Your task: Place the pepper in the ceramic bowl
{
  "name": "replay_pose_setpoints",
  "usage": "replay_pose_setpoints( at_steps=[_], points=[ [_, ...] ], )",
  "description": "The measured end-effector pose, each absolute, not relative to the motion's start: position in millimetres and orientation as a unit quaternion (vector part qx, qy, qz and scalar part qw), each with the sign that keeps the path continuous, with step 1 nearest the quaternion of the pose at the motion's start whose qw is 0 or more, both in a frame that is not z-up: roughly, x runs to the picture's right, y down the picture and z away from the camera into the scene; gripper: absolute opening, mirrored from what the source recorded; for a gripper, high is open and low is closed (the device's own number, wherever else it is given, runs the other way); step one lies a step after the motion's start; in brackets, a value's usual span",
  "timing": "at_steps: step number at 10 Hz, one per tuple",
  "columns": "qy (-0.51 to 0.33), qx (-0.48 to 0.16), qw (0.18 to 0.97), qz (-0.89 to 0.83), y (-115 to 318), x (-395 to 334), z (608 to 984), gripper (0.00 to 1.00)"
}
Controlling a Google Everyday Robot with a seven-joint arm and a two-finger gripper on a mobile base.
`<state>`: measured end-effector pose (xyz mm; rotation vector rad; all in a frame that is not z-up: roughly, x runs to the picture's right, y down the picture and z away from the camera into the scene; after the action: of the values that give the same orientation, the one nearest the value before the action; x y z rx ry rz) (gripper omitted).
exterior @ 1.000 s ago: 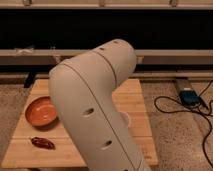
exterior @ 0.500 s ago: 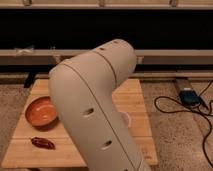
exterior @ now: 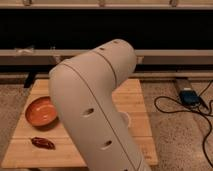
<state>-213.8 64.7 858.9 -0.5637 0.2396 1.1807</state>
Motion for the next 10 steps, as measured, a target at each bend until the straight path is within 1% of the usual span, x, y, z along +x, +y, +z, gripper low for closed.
replay_pose_setpoints(
  at_steps=[7,10],
  points=[
    [0.111,-0.262,0.787,0.547,65,-213,859,0.8],
    [0.097,-0.265,0.802,0.527,79,-215,846,0.8]
  ],
)
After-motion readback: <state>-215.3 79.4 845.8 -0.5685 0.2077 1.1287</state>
